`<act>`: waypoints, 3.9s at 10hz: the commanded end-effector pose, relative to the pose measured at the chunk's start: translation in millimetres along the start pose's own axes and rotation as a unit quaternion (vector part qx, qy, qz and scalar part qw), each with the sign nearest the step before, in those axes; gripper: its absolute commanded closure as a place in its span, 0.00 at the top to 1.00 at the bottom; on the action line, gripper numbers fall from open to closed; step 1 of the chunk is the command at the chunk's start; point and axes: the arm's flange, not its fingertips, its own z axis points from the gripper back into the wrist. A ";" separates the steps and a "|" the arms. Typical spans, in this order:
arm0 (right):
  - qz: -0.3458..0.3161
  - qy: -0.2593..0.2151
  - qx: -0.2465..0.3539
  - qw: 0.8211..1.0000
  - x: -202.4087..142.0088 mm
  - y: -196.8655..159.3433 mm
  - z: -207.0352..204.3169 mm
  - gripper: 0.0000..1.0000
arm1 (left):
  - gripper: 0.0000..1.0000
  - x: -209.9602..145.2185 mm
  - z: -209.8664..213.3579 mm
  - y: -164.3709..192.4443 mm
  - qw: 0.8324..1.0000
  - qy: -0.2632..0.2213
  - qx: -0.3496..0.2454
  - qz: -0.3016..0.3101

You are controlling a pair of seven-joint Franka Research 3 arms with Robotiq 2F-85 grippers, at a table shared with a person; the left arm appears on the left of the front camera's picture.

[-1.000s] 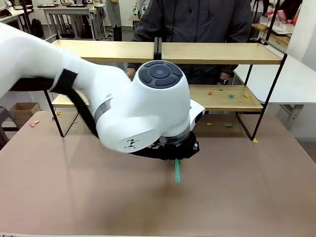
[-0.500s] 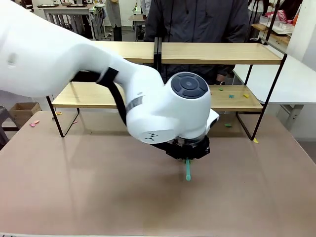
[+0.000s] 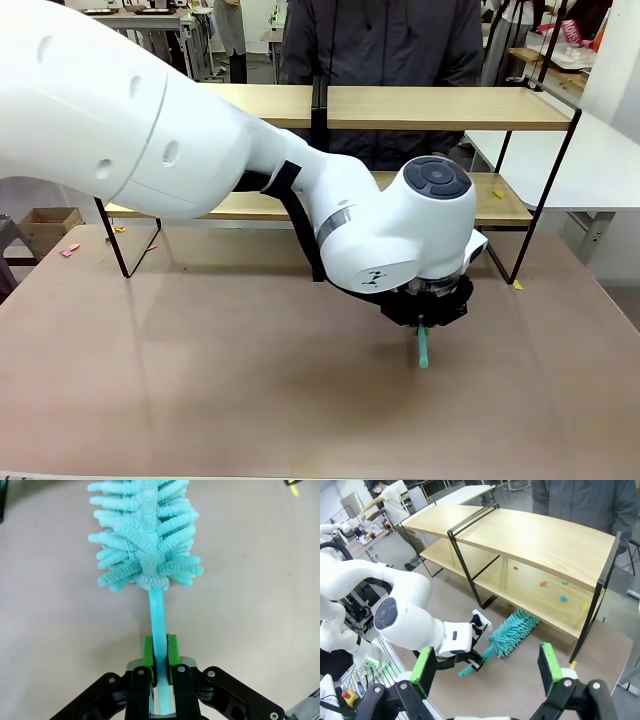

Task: Clean the shelves.
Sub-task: Clean another randomly selected level of the Shelf with the Duster.

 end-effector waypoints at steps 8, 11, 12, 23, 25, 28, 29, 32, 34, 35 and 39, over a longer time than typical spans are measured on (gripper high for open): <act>-0.001 0.000 0.001 1.000 -0.2 -0.1 -0.8 1.00 | 0.13 42.5 -5.0 -56.8 0.994 0.024 -0.048 -0.091; -0.001 0.000 0.001 1.000 -0.2 -0.1 -0.8 1.00 | 0.13 45.7 -4.9 -64.5 0.983 0.069 -0.089 -0.144; -0.001 0.000 0.001 1.000 -0.2 -0.1 -0.8 1.00 | 0.13 47.4 -2.5 -65.5 0.980 0.080 -0.114 -0.139; -0.001 0.000 0.001 1.000 -0.2 -0.1 -0.8 1.00 | 0.13 54.9 34.3 -21.5 0.965 0.051 -0.250 -0.061; -0.001 0.000 0.001 1.000 -0.2 -0.1 -0.8 1.00 | 0.13 39.5 58.6 1.0 0.962 0.050 -0.256 -0.083; -0.001 0.000 0.001 1.000 -0.2 -0.1 -0.8 1.00 | 0.13 11.5 87.5 36.4 0.955 0.081 -0.258 -0.121; -0.001 0.000 0.001 1.000 -0.2 -0.1 -0.8 1.00 | 0.13 -3.4 98.9 52.2 0.952 0.105 -0.242 -0.155; -0.001 0.000 0.001 1.000 -0.2 -0.1 -0.8 1.00 | 0.13 -48.8 153.0 144.8 0.922 0.187 -0.250 -0.231; -0.001 0.000 0.001 1.000 -0.2 -0.1 -0.8 1.00 | 0.13 -79.9 181.7 202.8 0.923 0.188 -0.244 -0.229; -0.001 0.000 0.001 1.000 -0.2 -0.1 -0.8 1.00 | 0.13 -95.3 198.5 233.9 0.919 0.175 -0.262 -0.236; -0.001 0.000 0.001 1.000 -0.2 -0.1 -0.8 1.00 | 0.13 -157.7 235.1 322.3 0.955 0.066 -0.192 -0.214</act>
